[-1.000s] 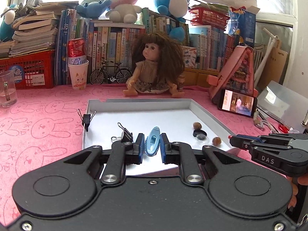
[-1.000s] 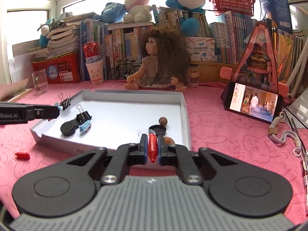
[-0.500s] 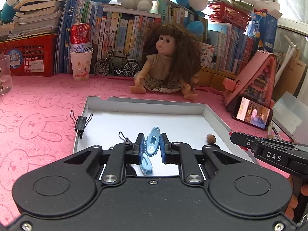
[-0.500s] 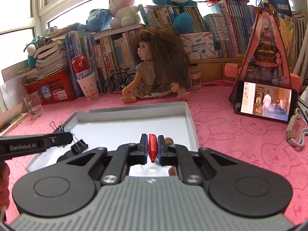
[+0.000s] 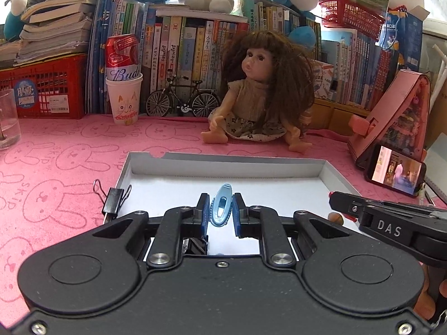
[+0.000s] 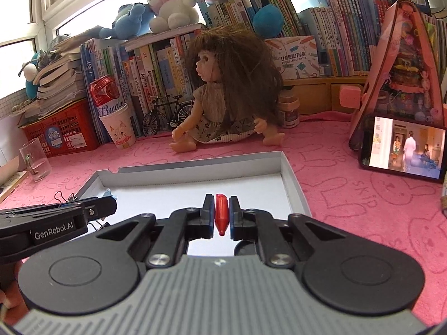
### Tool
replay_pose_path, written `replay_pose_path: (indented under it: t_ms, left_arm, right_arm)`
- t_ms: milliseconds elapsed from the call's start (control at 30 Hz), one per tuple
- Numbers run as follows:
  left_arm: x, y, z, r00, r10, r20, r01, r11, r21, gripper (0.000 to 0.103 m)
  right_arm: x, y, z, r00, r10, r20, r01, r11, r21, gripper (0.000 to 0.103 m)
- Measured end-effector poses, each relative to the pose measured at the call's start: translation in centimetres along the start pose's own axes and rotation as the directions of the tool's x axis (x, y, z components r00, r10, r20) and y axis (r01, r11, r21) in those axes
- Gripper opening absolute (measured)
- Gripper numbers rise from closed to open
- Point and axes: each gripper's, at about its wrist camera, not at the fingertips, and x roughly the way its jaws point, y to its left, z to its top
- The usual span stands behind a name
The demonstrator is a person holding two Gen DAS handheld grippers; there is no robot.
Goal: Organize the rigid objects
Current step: 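Carry the blue hair clip with the left gripper while the right gripper carries the red crayon into the tray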
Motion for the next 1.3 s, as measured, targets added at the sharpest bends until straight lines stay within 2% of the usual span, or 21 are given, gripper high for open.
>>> replay_pose_path:
  t_ms: [333, 533, 1300]
  left_arm:
    - [2.4, -0.6, -0.4, 0.998, 0.052, -0.017, -0.052, 0.998, 0.032, 0.016]
    - [2.7, -0.8, -0.6, 0.998, 0.055, -0.011, -0.054, 0.997, 0.055, 0.016]
    - [4.1, -1.0, -1.2, 0.992, 0.086, -0.093, -0.079, 0.994, 0.076, 0.016]
  right_arm:
    - [2.4, 0.6, -0.2, 0.999, -0.027, -0.035, 0.027, 1.0, -0.006, 0.013]
    - [3.2, 0.7, -0.5, 0.998, -0.04, -0.055, 0.04, 0.999, -0.004, 0.013]
    - [4.6, 1.5, -0.6, 0.987, -0.092, -0.134, 0.083, 0.994, -0.07, 0.014]
